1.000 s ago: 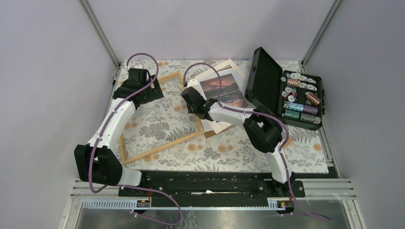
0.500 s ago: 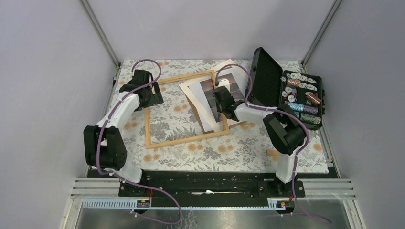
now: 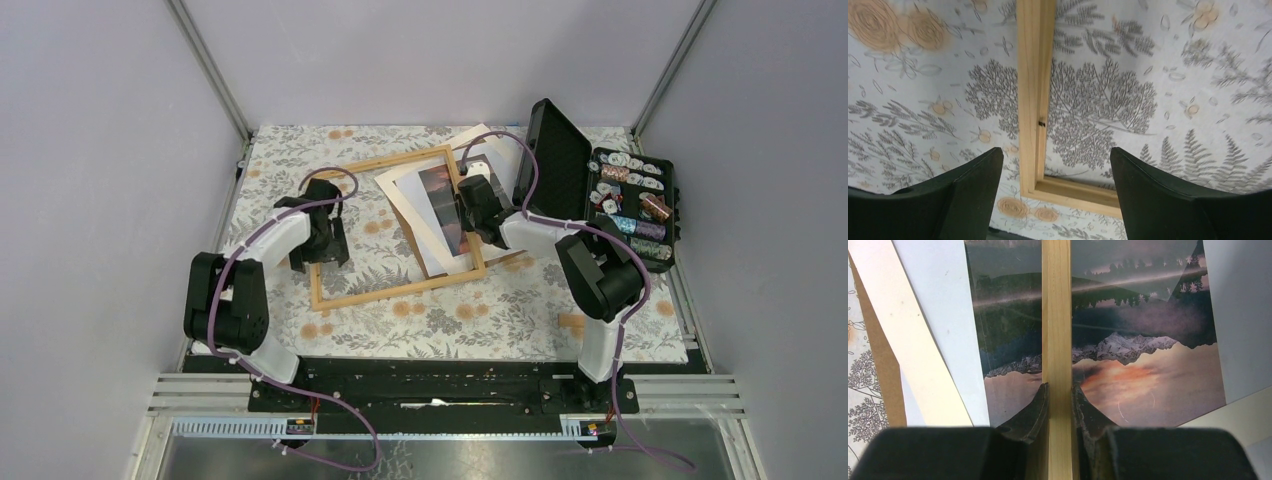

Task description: Put the photo into the frame

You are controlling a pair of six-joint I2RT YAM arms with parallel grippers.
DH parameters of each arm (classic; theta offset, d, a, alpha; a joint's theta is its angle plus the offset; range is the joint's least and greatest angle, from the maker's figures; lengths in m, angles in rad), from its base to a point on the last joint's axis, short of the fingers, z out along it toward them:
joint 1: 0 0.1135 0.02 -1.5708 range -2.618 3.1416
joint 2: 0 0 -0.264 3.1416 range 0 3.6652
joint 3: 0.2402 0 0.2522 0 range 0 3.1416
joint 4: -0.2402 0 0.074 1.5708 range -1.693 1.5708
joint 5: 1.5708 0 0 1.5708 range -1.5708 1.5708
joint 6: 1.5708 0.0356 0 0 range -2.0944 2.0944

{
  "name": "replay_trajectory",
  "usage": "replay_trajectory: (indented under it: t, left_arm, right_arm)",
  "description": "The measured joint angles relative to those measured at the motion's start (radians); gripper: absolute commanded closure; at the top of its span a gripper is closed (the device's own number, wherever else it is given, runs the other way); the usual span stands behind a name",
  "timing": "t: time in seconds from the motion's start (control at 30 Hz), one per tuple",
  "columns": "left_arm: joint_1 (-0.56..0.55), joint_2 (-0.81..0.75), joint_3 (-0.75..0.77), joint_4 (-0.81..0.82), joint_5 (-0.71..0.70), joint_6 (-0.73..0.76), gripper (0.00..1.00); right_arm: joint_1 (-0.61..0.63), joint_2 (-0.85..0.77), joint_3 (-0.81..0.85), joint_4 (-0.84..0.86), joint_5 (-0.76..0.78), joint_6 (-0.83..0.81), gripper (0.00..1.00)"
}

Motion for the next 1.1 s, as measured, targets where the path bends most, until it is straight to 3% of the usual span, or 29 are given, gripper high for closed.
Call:
replay_trajectory:
  t: [0.47,0.67,0.93,1.1]
  left_arm:
    - [-0.011,0.036,-0.033,-0.025,-0.034,-0.037,0.55]
    - [0.043,0.067,-0.033,-0.005,-0.024,-0.016,0.57]
    - [0.050,0.085,-0.041,0.017,-0.021,0.002,0.53]
    - [0.050,0.096,-0.040,0.024,-0.024,0.011,0.60]
  right_arm:
    - [-0.011,0.000,0.000,-0.001,-0.019,0.000,1.00]
    - [-0.013,0.000,0.000,-0.001,-0.023,-0.001,1.00]
    - [-0.013,0.003,0.000,-0.001,-0.025,-0.001,1.00]
    - [-0.014,0.005,0.000,-0.001,-0.026,-0.001,1.00]
